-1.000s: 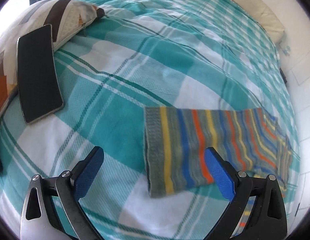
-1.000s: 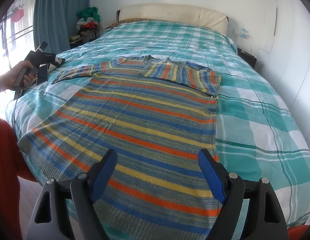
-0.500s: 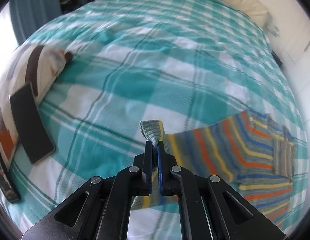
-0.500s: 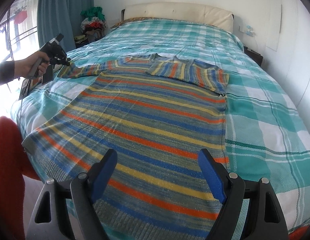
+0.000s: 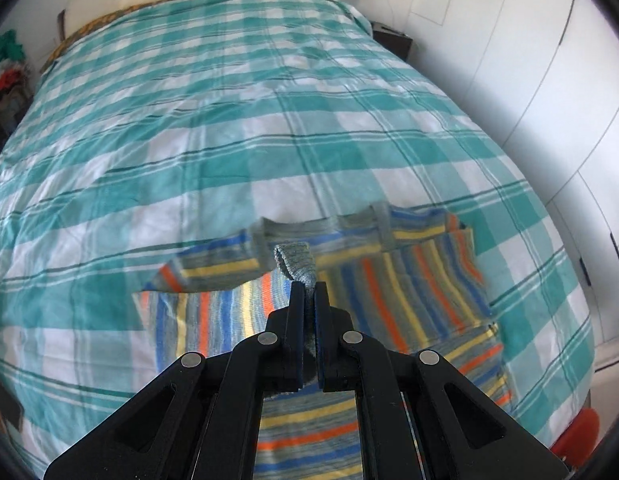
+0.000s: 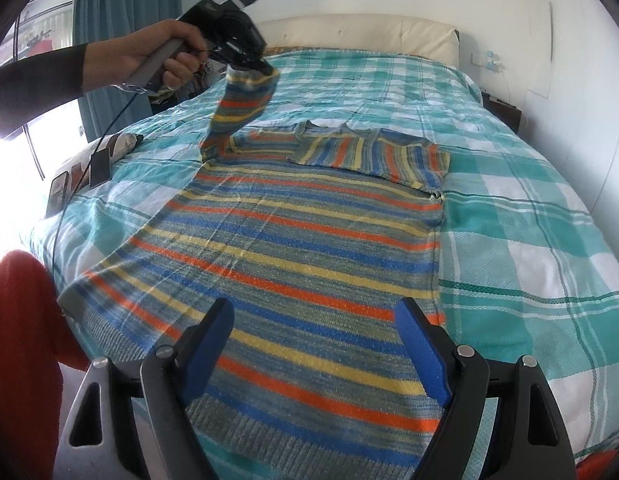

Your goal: Fold small clothes

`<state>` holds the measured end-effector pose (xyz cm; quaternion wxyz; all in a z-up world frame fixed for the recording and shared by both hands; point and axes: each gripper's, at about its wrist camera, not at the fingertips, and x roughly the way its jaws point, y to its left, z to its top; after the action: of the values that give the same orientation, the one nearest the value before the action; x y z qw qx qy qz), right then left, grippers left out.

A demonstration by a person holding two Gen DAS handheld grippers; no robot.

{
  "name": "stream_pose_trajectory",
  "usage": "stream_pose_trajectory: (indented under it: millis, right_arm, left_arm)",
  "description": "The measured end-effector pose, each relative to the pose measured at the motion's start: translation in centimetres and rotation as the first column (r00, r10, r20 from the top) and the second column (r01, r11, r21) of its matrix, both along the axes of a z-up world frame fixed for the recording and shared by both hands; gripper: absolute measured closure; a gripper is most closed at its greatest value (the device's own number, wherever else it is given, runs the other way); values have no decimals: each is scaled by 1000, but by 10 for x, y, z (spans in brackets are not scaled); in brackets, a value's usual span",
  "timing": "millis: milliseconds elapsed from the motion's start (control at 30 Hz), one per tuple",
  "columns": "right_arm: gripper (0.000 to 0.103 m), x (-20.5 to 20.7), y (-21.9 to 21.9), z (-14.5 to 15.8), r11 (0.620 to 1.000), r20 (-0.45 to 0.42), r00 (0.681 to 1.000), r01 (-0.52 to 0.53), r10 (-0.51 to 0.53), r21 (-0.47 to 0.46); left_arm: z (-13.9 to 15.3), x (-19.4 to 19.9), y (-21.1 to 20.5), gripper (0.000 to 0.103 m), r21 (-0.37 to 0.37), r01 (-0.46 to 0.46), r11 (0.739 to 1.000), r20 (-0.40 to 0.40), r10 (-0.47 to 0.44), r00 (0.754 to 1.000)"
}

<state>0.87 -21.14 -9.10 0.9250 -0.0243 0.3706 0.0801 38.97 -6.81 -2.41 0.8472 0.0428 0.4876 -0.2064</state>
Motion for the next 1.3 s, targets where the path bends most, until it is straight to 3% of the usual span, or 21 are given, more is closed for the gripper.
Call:
stream_pose_trajectory:
  millis: [33,67,100,167,233,300,400,533,600,667,767,867,1067,1200,1300]
  right_arm:
    - [21,0,-1,-1,1000,-3,1000,0,0,-1]
    - [21,1,-1,-2,1000,-7,1000,0,0,-1]
    - [21,2,-2,-3,1000,-12,1000,1,-1,1]
    - [21,4,-3,-5,1000,-22,1000,5,-5,12]
    - [21,5,-5,-5,1000,-24,1000,9,-8,24]
    - [21,5,-6,-4,999,-22,1000,8,-7,31]
    - [21,8,-8,-5,999,-30,1000,5,-4,49]
    - [21,11,-10,-8,998,-45,999,13,-10,61]
    - [21,11,-12,-9,998,-52,998,24,-21,62]
    - [21,11,-12,-10,998,-55,998,34,-30,60]
    - [21,10,-12,-9,998,-51,998,44,-41,49]
    - [21,10,-12,-7,998,-40,998,50,-48,40]
    - [21,9,-14,-3,998,-30,998,55,-54,39]
    - [21,12,-15,6,994,-61,996,67,-62,85]
    - [21,27,-9,32,987,-84,996,46,-33,155]
  left_arm:
    - [-11,-2,-11,92,-3,13,1000,-5,-13,1000]
    - [-23,-5,-21,77,-4,27,1000,-11,-27,1000]
    - [-31,-9,-27,48,-2,31,1000,-23,-31,999]
    - [-44,-14,-31,27,-13,25,1000,-37,-25,999]
    - [-42,-19,-17,26,-67,3,998,-12,-4,1000]
    - [-37,-18,9,24,-101,-75,992,6,76,997]
    - [-38,-18,50,20,-90,-206,974,46,211,976]
    - [-78,-24,85,20,17,-285,958,11,284,959]
    - [-111,-27,93,20,131,-287,949,-35,294,955]
    - [-127,-33,98,19,175,-268,947,-48,280,959]
    - [-115,-45,107,11,142,-286,948,-14,290,957]
    - [-100,-61,112,11,118,-270,956,4,272,962]
    - [-82,-117,143,7,154,-272,950,96,260,961]
    - [-87,-149,181,5,187,-344,920,147,320,936]
    - [-104,-159,217,5,198,-436,878,152,412,898]
